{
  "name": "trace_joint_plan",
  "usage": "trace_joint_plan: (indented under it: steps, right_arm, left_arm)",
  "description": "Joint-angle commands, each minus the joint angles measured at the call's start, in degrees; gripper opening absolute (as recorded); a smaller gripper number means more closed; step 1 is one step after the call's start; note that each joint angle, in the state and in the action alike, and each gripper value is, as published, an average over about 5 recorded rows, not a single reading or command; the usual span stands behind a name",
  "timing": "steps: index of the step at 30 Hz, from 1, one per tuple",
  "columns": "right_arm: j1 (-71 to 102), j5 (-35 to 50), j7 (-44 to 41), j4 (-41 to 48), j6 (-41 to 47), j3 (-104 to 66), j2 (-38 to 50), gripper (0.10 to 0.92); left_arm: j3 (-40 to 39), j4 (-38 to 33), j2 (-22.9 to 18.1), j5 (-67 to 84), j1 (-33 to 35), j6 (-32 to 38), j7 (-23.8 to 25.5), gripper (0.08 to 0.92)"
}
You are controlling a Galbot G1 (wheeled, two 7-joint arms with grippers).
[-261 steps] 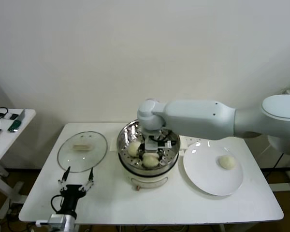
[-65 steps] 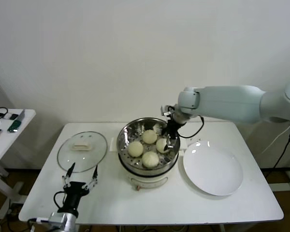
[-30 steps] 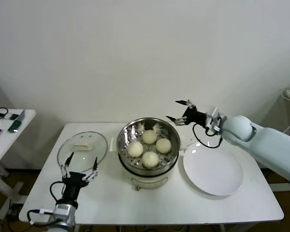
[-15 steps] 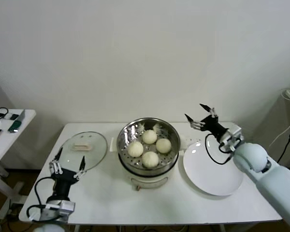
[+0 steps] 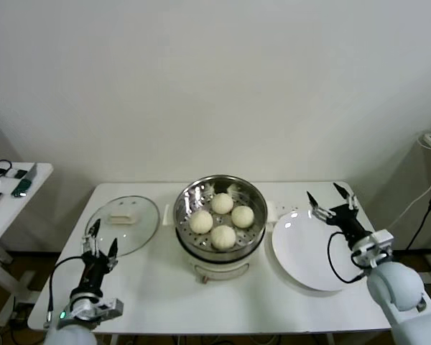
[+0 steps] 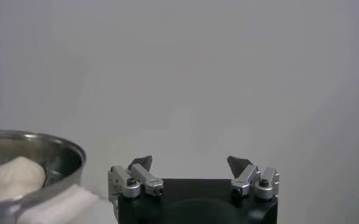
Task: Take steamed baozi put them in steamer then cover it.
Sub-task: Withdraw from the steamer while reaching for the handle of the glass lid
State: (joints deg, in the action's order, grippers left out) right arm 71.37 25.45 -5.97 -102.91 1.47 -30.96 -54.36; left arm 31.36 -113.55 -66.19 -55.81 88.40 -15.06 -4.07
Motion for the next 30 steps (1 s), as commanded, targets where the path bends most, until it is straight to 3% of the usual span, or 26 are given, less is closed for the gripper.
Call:
trace_joint_plan:
  steps: [1, 19, 30]
  right_arm:
    - [8.4, -4.8, -0.8, -1.3, 0.0, -5.9, -6.6, 0.823]
    - [10.3, -8.6, -0.8, -1.2, -0.9, -7.1, -9.1, 0.823]
    - [10.3, -9.6, -1.0, -0.8, -1.4, -7.4, -9.8, 0.823]
  left_arm:
    - [-5.2, 17.5, 2.5, -10.5, -12.2, 1.1, -1.3, 0.823]
    - [-9.3, 43.0, 0.2, -12.5, -31.4, 5.5, -5.0, 0.823]
    - [-9.8, 49.2, -0.5, -12.6, -37.5, 6.2, -5.6, 0.823]
